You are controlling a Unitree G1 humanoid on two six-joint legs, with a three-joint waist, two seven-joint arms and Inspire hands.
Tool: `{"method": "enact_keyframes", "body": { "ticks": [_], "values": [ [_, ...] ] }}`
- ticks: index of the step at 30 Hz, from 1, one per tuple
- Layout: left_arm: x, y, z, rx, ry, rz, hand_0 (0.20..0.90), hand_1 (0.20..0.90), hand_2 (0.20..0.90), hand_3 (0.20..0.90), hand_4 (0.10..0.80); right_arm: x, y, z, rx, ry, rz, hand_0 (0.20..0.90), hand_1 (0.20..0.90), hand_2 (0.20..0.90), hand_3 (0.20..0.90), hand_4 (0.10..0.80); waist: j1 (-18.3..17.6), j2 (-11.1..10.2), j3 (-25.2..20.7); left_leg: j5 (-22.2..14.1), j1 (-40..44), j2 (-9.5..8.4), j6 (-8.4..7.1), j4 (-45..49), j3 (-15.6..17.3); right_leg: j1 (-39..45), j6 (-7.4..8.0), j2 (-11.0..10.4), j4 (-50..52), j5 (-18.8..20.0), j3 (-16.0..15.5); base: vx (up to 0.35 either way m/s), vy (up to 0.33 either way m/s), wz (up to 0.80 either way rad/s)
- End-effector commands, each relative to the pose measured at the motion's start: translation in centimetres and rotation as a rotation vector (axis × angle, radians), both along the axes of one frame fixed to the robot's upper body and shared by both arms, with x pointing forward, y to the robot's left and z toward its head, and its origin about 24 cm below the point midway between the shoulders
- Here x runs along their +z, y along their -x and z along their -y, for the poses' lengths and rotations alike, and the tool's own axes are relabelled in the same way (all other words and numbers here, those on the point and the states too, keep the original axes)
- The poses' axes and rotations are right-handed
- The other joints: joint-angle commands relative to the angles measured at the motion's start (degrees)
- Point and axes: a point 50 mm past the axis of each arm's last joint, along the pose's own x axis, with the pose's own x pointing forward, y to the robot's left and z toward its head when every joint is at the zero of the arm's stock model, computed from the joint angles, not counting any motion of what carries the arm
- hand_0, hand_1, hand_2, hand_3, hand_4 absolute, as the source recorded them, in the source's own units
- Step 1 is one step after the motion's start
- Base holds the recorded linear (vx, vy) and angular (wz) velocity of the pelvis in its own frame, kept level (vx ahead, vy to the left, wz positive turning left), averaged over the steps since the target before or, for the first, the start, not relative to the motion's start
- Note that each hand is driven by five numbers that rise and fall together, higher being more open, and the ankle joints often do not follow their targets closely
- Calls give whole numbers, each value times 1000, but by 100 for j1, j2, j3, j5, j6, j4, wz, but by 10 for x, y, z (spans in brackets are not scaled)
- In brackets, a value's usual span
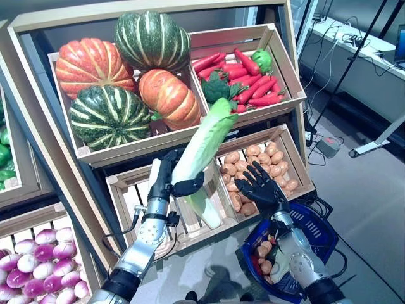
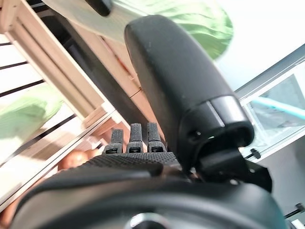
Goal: Put vegetables into the basket
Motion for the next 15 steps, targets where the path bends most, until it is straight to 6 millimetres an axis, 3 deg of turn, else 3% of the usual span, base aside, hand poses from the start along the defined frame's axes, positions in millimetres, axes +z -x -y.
{"method": "enact_keyframes", "body": {
  "ticks": [1,15],
  "values": [
    [66,-17,20,-155,-48,367,300,300,300,300,400,47,-24,-5,34,-106,211,900,900,900,900,800,25,-42,-447,-669,172,-202,231,11,308,142,-216,-27,12,-284,-32,0,0,0],
    [71,-12,31,-208,-108,411,300,300,300,300,400,51,-22,-18,52,-265,205,900,900,900,900,800,-12,-44,-487,-760,277,-214,264,11,291,211,-166,-36,12,-298,104,40,12,-1]
  ]
}}
